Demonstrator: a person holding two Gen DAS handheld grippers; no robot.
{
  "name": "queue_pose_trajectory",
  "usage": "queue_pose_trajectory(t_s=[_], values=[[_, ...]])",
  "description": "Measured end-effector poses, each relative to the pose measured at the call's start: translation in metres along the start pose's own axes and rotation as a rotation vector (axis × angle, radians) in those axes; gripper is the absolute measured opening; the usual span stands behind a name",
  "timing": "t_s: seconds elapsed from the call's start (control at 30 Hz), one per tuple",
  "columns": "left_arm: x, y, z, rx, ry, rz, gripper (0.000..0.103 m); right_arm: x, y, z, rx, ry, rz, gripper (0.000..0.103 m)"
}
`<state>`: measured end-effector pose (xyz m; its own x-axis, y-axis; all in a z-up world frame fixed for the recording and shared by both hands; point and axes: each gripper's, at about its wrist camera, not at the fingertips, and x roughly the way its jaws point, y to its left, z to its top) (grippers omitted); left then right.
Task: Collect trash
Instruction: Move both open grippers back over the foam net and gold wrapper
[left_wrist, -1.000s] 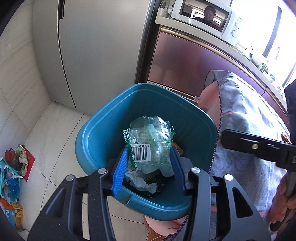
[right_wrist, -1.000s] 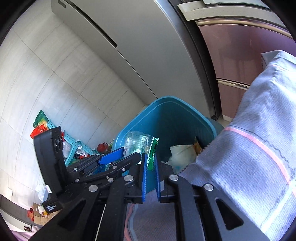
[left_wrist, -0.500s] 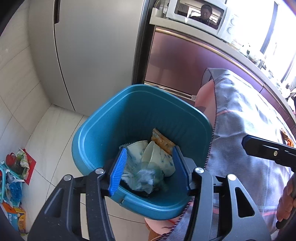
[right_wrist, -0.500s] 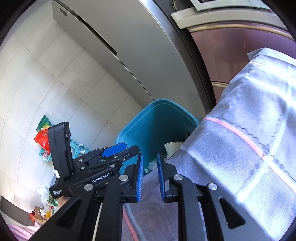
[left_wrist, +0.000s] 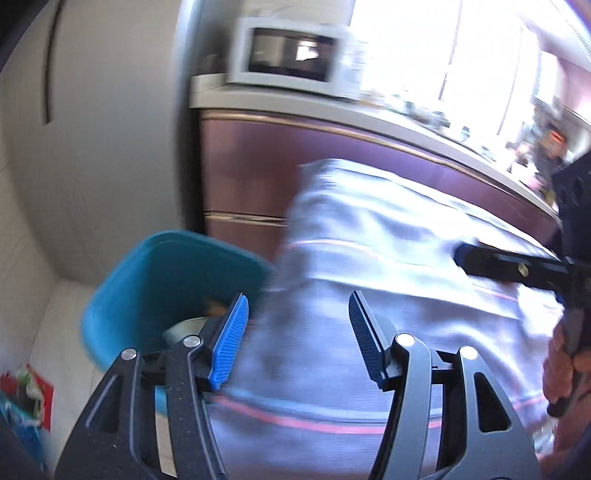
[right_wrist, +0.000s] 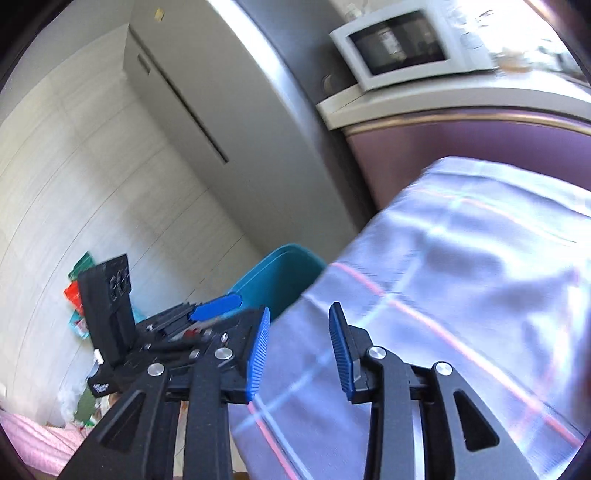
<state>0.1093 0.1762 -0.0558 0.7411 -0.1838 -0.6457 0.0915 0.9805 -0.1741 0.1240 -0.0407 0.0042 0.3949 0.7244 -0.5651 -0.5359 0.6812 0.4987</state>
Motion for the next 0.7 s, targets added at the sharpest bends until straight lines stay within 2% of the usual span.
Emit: queue_pose_trajectory(t_s=[0.23, 0.47, 0.57, 0.7], values=[[0.005, -0.088, -0.003, 0.139, 0.017, -0.193, 0.057, -0.073, -0.049, -0.015, 0.092, -0.113, -0.143, 0.033], [0.019, -0.161, -0.017, 0.218, 0.087, -0.358, 0.057, -0.129, -0.099, -0.041, 0.207, -0.201, -0.265, 0.034], [0.025, -0.188, -0.022, 0.249, 0.116, -0.42, 0.061, -0.143, -0.119, -0.048, 0.247, -0.227, -0.307, 0.034], [0.033, -0.22, -0.025, 0.303, 0.142, -0.458, 0.064, -0.154, -0.145, -0.053, 0.306, -0.252, -0.329, 0.044]])
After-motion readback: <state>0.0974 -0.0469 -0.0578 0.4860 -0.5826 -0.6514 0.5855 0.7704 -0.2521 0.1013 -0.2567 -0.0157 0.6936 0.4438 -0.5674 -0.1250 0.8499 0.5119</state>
